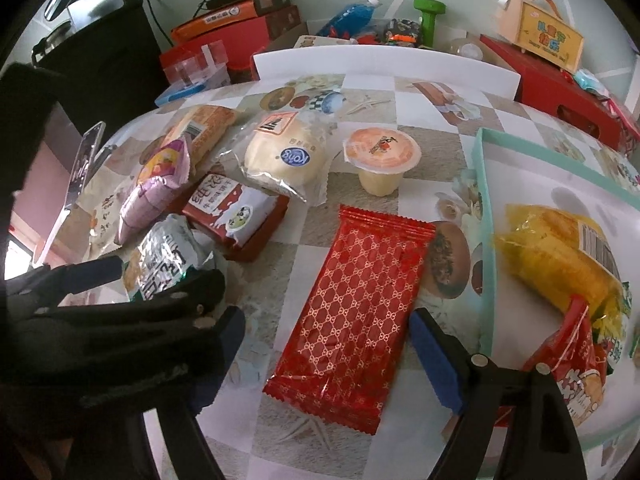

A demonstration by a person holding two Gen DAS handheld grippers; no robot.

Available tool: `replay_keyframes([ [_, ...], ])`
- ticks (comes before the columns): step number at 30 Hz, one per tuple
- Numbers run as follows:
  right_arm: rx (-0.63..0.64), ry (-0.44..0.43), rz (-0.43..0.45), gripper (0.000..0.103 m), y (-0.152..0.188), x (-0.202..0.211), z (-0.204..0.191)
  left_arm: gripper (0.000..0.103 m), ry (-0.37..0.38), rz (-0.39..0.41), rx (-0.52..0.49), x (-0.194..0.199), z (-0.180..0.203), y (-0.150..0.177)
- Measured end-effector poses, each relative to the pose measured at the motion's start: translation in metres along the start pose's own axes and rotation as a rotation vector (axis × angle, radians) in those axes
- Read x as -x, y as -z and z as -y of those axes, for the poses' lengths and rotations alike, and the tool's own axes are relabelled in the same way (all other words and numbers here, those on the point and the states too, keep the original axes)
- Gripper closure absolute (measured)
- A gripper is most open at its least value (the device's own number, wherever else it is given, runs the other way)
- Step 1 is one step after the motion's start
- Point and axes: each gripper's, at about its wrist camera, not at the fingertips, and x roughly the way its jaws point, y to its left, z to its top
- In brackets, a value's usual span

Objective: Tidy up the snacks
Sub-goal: 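Move both tools back over the remaining snacks, then grasp the red wafer pack with the right tool while the left tool grasps the green-white bag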

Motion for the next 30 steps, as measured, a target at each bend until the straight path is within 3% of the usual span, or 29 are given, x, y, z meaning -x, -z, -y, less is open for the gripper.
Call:
replay_keyframes([
  [10,0.028,-0.019,-0.002,0.022,0.001,-0.001,-0.006,0.008,-0.022,-0.010,0.161,-0.002,-0.037,-0.006],
  [21,0.029,0.081,0.018,0.024,-0.001,-0.011,-0.006,0.009,0.001,-0.029,0.138,-0.014,-0.031,-0.013],
  [26,0.041,0.095,0.021,0.032,0.000,-0.010,-0.006,0.023,0.003,-0.030,0.133,-0.013,-0.028,-0.013],
  [30,0.036,0.100,0.016,0.037,0.001,-0.008,-0.004,0.028,0.008,-0.024,0.119,-0.010,-0.026,-0.013],
])
